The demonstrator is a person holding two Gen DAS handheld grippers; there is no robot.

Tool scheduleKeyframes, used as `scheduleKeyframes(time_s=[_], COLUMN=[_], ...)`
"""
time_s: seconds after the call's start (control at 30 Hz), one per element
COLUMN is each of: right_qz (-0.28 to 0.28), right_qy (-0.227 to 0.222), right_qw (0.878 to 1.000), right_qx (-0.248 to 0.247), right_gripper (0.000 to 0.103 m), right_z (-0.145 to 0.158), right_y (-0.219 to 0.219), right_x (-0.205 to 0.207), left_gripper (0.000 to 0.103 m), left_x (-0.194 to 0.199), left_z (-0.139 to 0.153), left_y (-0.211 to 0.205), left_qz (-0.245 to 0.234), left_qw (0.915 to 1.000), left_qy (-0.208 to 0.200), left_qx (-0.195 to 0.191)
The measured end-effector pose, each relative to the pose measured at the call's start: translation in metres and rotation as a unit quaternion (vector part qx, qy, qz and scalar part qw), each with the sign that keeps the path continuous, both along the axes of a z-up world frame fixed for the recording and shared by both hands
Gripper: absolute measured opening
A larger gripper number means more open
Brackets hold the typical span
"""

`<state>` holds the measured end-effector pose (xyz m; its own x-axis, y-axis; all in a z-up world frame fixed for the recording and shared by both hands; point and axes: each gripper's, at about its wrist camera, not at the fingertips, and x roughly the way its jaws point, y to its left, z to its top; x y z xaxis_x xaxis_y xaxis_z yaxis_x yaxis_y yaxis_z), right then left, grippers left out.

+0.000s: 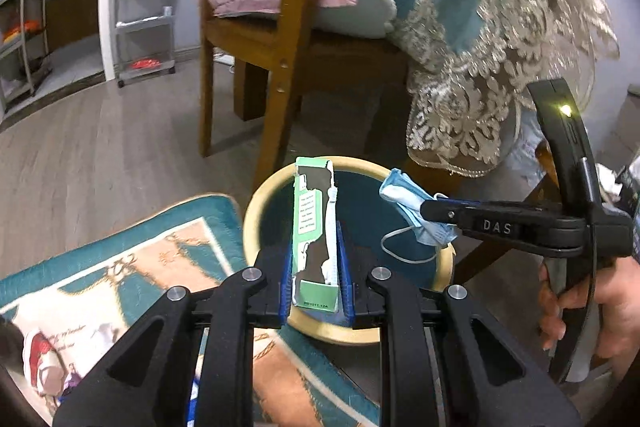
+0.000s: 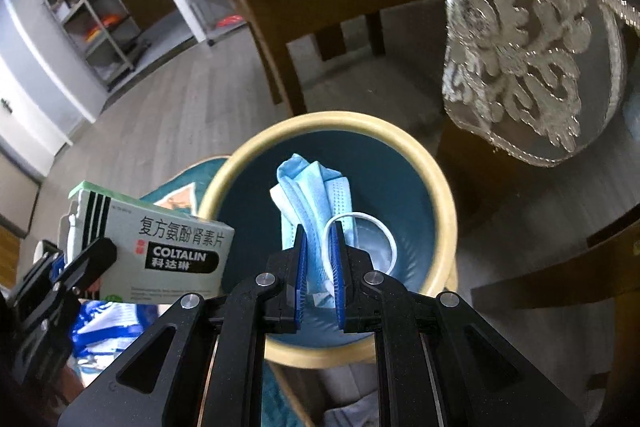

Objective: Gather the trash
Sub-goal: 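Carry both items over the wastebasket and open both tools to drop them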

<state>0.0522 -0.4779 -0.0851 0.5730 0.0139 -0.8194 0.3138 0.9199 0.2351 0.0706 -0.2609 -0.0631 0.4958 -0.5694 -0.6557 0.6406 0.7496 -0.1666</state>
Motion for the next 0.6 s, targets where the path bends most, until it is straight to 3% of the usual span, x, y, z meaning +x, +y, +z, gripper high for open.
scheduleKeyframes(time_s=[0.17, 0.27, 0.43, 0.6], right_qz=[-0.005, 0.000, -0.002, 0.008], right_qy=[-0.001, 0.000, -0.002, -0.002], right_qw=[1.000, 1.000, 1.000, 1.000], right_qx=[-0.004, -0.013, -0.017, -0.028], right_gripper=[0.013, 0.019, 0.028, 0.046], right_z=[-0.003, -0.004, -0.002, 0.001], right_y=[-0.002, 0.000, -0.001, 0.004], right_x=[-0.001, -0.001, 0.002, 0.008], left_gripper=[0.018, 0.020, 0.043, 0.051], left_x=[0.005, 0.006, 0.006, 0.006], left_z=[-0.008, -0.013, -0.009, -0.003], left_y=[-0.010, -0.011, -0.008, 0.001], left_qz=[0.003, -0.003, -0.003, 0.006], left_qw=[1.0000, 0.9999, 1.0000, 1.0000], left_qy=[-0.001, 0.009, 0.002, -0.006], left_qx=[-0.003, 0.002, 0.002, 0.001])
